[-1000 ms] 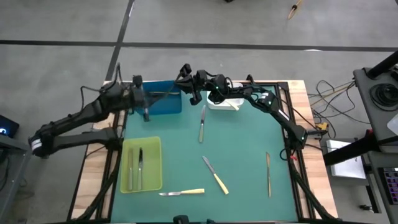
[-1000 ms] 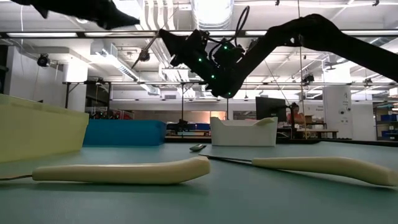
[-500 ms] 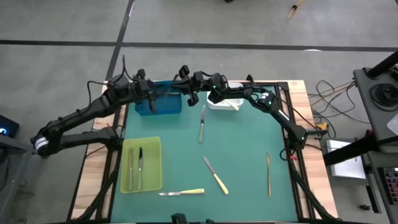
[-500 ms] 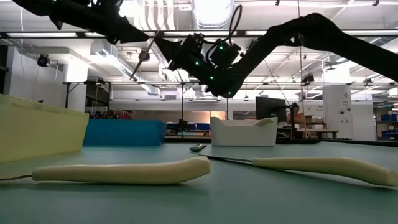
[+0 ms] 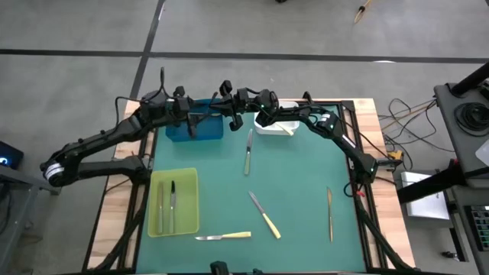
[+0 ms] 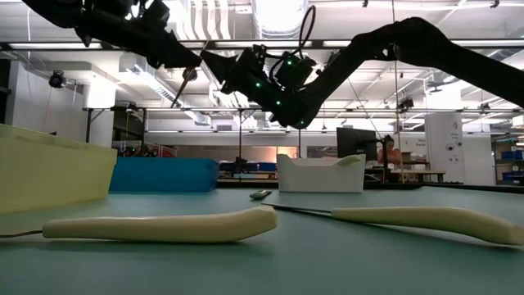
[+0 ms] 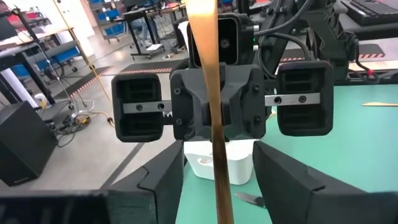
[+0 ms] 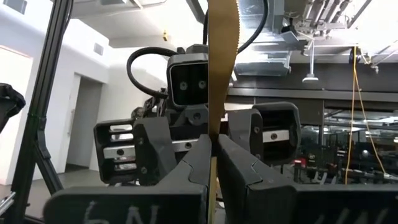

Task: Sort silverware by color (type)
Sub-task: Put the left gold knife into the blue bin

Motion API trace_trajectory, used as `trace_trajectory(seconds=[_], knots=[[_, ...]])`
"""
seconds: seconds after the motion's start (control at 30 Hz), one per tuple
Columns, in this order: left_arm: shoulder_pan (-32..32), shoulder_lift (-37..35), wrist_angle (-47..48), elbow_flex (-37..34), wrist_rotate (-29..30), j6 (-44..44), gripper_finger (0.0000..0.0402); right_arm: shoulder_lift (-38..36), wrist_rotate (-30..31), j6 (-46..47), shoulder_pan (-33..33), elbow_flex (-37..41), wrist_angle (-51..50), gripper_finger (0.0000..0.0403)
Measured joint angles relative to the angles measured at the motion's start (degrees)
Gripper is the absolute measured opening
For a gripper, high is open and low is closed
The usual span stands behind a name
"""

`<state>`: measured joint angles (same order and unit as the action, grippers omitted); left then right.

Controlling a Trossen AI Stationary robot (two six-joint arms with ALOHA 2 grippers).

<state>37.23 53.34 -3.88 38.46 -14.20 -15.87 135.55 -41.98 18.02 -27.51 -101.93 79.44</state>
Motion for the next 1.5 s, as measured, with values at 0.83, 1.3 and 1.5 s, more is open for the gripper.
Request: trace_trajectory(seconds=[0.83,1.3,1.5], knots=[[0.2,-0.1,0.2,0.0,3.5,2.9,0.0028,-0.1,1.5,-3.6,0.2,0.0,-4.0,0.0009],[0.2,1.7,0.3,0.0,3.1,1.4,0.0010,-0.1,1.6,-3.8,0.5,0.0,-4.4,0.0009],[0.3,1.4,2.8,0.7,6.1,1.6,0.0006,-0.1,3.0,-3.6,0.4,0.0,-7.7,0.0020]])
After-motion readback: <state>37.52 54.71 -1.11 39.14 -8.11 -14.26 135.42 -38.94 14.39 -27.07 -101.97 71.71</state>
